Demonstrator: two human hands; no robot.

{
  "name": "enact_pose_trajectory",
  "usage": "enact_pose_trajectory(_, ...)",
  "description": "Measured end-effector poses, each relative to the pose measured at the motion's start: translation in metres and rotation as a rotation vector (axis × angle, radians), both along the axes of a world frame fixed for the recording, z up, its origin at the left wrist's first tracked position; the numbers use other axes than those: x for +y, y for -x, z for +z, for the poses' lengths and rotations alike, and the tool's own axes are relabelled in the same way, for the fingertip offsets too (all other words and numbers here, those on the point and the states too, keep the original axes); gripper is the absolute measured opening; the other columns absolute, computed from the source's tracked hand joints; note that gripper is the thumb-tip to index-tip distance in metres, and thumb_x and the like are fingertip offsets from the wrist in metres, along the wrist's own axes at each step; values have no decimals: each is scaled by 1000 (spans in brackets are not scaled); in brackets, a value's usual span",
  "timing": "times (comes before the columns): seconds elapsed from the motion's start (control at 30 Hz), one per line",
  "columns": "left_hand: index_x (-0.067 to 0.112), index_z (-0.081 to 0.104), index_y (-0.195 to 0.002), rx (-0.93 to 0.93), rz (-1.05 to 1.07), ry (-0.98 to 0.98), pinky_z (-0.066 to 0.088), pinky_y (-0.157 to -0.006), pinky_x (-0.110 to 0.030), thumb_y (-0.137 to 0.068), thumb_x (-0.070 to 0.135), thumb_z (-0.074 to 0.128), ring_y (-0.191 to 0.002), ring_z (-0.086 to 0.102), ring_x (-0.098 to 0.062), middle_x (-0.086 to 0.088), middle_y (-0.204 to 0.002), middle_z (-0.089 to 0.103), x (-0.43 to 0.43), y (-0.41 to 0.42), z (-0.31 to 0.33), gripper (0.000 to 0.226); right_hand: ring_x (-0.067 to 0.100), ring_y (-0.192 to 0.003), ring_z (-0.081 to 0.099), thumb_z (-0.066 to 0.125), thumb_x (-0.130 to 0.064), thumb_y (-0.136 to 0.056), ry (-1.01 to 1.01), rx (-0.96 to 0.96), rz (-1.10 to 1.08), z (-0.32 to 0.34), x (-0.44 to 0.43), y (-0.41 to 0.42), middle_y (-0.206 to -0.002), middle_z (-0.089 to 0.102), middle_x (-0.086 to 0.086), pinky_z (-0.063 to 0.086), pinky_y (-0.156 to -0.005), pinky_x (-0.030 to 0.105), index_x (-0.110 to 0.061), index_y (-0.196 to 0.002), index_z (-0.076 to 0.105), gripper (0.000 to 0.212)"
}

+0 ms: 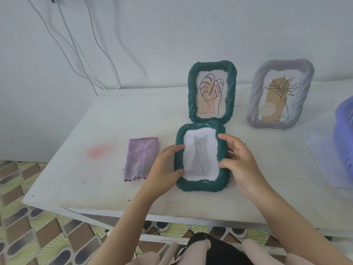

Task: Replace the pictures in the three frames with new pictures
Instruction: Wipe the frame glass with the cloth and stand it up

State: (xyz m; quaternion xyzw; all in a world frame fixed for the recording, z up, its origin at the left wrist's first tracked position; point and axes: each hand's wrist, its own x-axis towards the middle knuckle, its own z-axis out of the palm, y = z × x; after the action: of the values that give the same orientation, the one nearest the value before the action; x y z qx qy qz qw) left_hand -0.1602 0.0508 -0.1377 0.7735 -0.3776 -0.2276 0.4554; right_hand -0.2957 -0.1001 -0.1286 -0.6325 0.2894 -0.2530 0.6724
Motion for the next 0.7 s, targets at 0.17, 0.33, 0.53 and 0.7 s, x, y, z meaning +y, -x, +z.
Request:
enact_pose_trajectory(0.17, 19, 64, -103, 458, 14, 227, 53, -76, -25, -70, -10, 60, -91, 62, -17, -5, -106, 63, 8, -15, 11, 44, 15, -85, 54, 45, 27, -66, 19, -47, 79, 5, -5, -5, -107, 59, 2, 47, -65, 22, -37, -105, 55, 75)
enact_pose_trajectory(0.33, 14, 64, -100, 558, 42, 344, 54, -66, -26, -65, -7, 56, -77, 64, -17, -2, -87, 70, 17, -31, 23, 42, 15, -79, 57, 45, 20, -74, -69, -93, 160, 11, -8, -15, -92, 62, 4, 48, -67, 23, -44, -115, 47, 76)
enact_pose_trajectory(0.53, 16, 66, -98, 493, 81, 464, 54, -67, -28, -65, -11, 53, -78, 64, -20, -5, -93, 67, 28, -59, 37, 45, 17, -77, 54, 46, -6, -71, -49, -120, 342, 18, 2, -36, -78, 59, 11, 47, -80, 24, -51, -123, 38, 70)
enact_pose_trajectory(0.7, 24, 65, -110, 425, 18, 409, 55, -69, -29, -67, -12, 51, -77, 63, -17, 0, -104, 65, 30, -88, 50, 58, 24, -80, 40, 54, -17, -61, -43, -146, 419, 27, -1, -65, -82, 46, 19, 39, -79, 34, -59, -124, 35, 78)
